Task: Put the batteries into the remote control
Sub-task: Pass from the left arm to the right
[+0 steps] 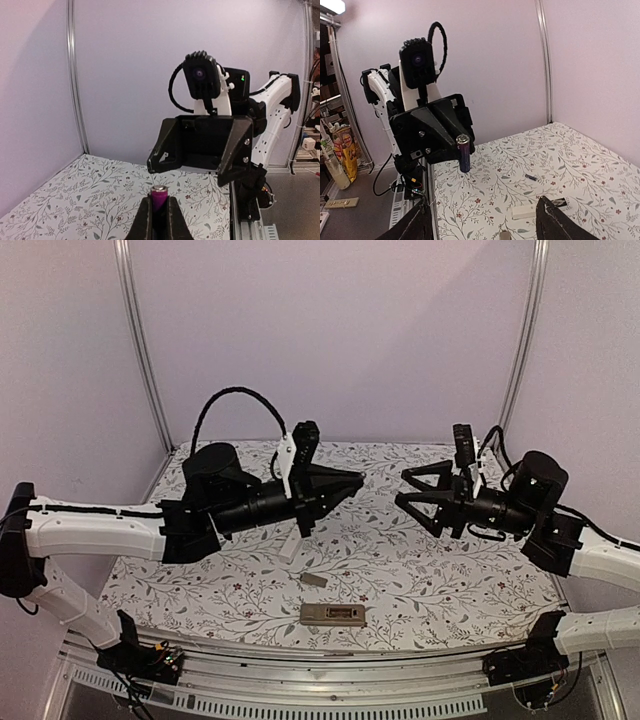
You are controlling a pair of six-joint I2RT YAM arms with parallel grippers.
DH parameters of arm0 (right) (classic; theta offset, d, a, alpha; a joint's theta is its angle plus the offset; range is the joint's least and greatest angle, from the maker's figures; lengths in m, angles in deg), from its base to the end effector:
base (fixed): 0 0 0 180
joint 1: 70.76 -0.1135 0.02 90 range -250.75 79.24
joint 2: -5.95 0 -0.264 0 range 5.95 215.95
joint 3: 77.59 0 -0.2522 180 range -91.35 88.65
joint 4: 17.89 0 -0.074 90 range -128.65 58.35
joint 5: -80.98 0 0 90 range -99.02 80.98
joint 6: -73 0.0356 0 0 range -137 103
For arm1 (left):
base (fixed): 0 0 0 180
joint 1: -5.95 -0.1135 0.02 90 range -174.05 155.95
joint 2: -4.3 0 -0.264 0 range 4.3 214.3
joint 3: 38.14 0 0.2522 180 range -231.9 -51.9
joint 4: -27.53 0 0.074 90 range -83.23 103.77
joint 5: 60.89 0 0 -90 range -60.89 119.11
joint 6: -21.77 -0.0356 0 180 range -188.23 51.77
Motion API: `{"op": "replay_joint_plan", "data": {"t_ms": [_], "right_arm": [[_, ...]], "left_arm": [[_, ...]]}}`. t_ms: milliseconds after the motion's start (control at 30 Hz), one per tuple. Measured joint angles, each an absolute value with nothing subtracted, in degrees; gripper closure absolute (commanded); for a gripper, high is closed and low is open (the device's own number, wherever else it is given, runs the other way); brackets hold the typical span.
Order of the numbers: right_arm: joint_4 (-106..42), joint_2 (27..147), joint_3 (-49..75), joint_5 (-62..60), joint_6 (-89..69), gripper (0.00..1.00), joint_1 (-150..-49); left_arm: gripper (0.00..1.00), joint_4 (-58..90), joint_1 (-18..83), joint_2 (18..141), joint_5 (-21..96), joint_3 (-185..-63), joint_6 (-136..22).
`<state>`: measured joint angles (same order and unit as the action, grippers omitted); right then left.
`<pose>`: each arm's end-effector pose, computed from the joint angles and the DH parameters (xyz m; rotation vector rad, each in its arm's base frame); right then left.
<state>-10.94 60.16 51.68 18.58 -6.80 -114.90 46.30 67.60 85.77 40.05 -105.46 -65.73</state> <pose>0.1483 0.1669 0.3187 -0.8515 1.3842 1.1065 0.1527 -0.2971 0.3217 0.9189 1.2882 -1.0338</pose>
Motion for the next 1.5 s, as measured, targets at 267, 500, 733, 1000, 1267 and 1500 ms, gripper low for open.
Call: {"op": "replay_joint_plan", "data": {"t_ms": [267,500,733,1000,1267,1500], "right_arm": [[0.84,69.6,48.25,19.45,-14.74,0.49,-121.58],[3.42,71.59,45.78,20.96,-17.12,0.61,-122.39],[4.84,74.11,44.03,21.68,-16.64,0.7,-122.81],[3.96,74.83,43.99,22.58,-16.44,0.81,-122.89],[2.98,74.81,43.86,23.08,-15.85,0.96,-123.16],[0.51,74.06,43.53,21.92,-16.05,1.0,-123.27]], "left_arm": [[1.0,64.75,67.6,87.38,45.12,-103.77,-60.11],[1.0,68.03,67.6,88.78,46.92,-103.47,-58.03],[1.0,68.38,67.6,88.98,47.99,-103.49,-58.1],[1.0,68.88,67.6,89.68,48.77,-103.49,-58.06],[1.0,69.25,67.6,89.96,49.28,-103.49,-58.27],[0.48,68.75,67.6,89.96,48.99,-103.49,-58.97]]}}
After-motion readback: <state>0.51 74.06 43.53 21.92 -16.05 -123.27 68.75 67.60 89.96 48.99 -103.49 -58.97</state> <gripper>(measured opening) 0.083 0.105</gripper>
